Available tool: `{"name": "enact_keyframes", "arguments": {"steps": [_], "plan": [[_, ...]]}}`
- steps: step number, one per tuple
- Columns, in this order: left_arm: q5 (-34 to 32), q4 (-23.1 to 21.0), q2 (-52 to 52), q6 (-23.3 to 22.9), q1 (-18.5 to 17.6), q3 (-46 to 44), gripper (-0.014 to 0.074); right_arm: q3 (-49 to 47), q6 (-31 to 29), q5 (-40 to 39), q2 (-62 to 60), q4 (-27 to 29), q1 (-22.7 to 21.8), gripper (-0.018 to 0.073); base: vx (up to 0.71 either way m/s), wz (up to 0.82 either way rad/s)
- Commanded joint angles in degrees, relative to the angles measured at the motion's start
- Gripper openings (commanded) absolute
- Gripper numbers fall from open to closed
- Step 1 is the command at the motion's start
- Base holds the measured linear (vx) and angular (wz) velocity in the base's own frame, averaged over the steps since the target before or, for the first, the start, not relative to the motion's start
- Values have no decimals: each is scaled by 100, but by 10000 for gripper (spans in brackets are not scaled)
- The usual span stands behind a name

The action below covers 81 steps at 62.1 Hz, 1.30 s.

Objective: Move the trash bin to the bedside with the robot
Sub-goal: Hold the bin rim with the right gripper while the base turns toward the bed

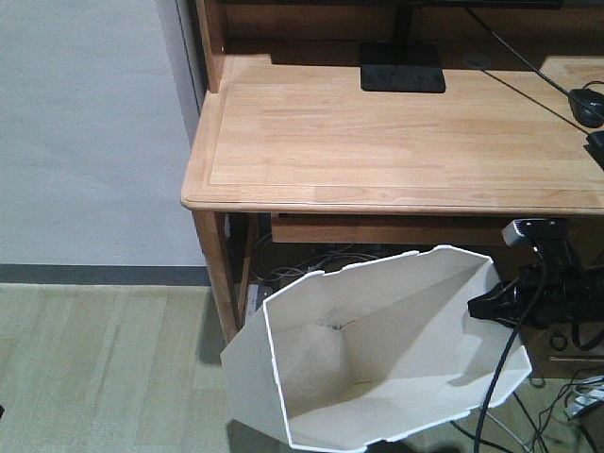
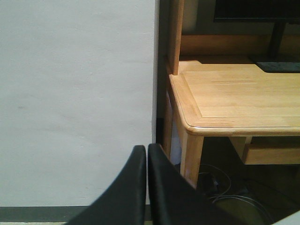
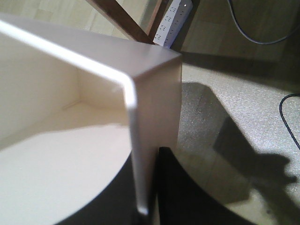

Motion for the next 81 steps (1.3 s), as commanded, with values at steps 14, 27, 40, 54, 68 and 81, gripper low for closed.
{"name": "enact_keyframes", "arguments": {"steps": [14,27,40,54,68,81], "plan": [[-392,-25,-55,-50,-31,166,-6,-97,114,979,-325,465,-16,-6,0,0],[-392,-25,-55,-50,-31,166,-6,-97,114,979,-325,465,-16,-6,-1,5],[-392,-25,-55,-50,-31,166,-6,-97,114,979,-325,460,-16,-6,-4,27],[-392,-25,-55,-50,-31,166,-6,-97,114,979,-325,460,-16,-6,-7,58],[-392,-25,-55,-50,-31,166,-6,-97,114,979,-325,460,-16,-6,-8,65],[-392,-25,-55,-50,-31,166,-6,-97,114,979,-325,460,-16,-6,-5,53]]}}
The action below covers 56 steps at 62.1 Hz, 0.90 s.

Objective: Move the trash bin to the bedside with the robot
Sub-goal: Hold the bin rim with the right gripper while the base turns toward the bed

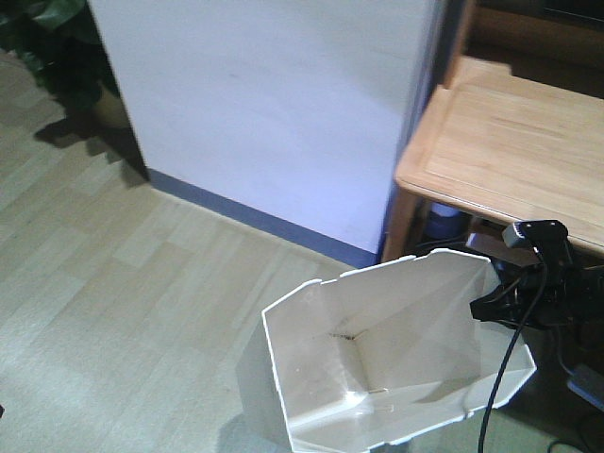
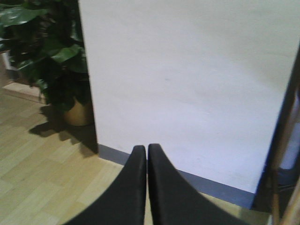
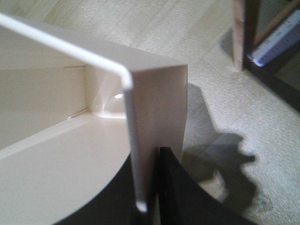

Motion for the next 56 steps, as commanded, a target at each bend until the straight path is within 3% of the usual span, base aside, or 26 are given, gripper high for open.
{"name": "enact_keyframes", "arguments": {"steps": [1,28,56], "plan": [[-392,-25,-55,-50,-31,166,-6,-102,156,1077,-325,512,-17,-6,-2,45],[-392,-25,-55,-50,-31,166,-6,-102,156,1077,-325,486,-17,-6,3,49],[-392,-25,-55,-50,-31,166,-6,-102,156,1077,-325,466,-17,-6,10,72]]}}
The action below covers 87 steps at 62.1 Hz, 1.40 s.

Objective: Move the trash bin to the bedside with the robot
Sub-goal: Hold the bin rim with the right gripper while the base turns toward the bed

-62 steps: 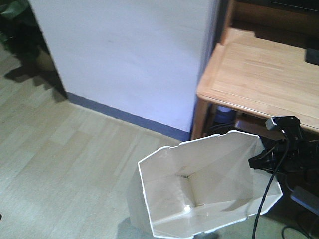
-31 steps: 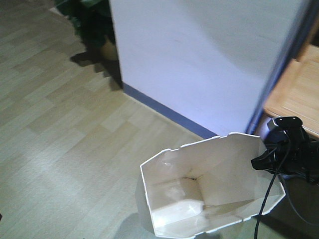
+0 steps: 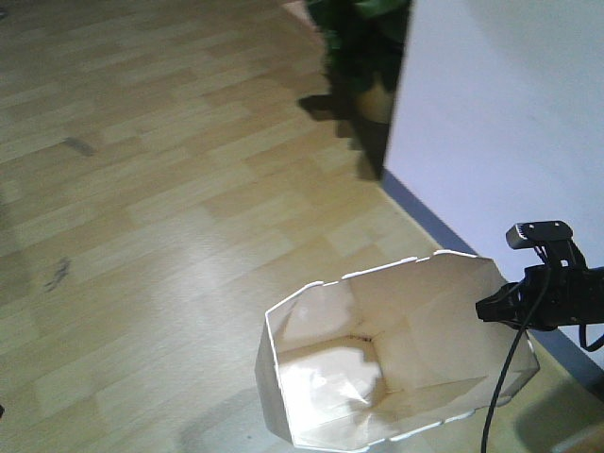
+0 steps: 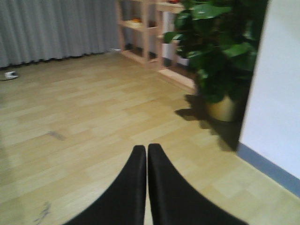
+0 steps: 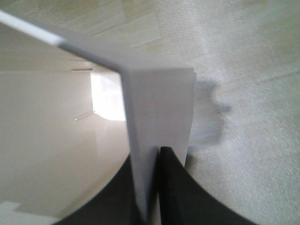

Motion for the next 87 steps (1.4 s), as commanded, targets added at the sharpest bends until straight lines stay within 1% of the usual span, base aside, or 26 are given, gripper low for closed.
{"name": "enact_keyframes", "arguments": {"steps": [1,21,39,87], "plan": [[-392,-25,-55,-50,-31,166,-6,-108,156,1273,-325,485,-12,-6,12,82],[-392,-25,-55,-50,-31,166,-6,-108,156,1273,-325,485,-12,-6,15,69],[-392,-25,-55,-50,-31,166,-6,-108,156,1273,-325,485,-12,-6,24,41],[-392,-25,-55,-50,-31,166,-6,-108,156,1273,-325,479,-12,-6,40,12]]}}
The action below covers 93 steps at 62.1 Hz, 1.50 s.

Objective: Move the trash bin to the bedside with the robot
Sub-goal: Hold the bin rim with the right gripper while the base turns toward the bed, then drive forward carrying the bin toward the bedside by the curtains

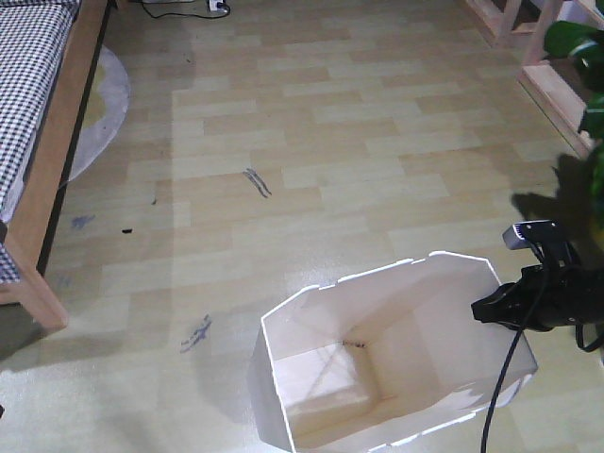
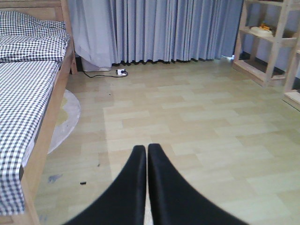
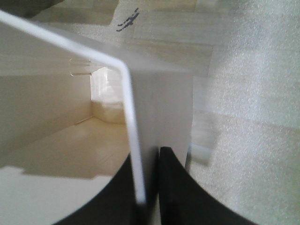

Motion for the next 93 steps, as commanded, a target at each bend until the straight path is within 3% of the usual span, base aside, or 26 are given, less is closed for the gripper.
{"name": "enact_keyframes", "arguments": {"steps": [1,93], "plan": [[-392,-25,-55,-50,-31,166,-6,-108,156,1138,-325,504,-17,-6,48,9],[-392,-25,-55,-50,-31,166,-6,-108,156,1138,-325,504,-17,-6,47,8]]}}
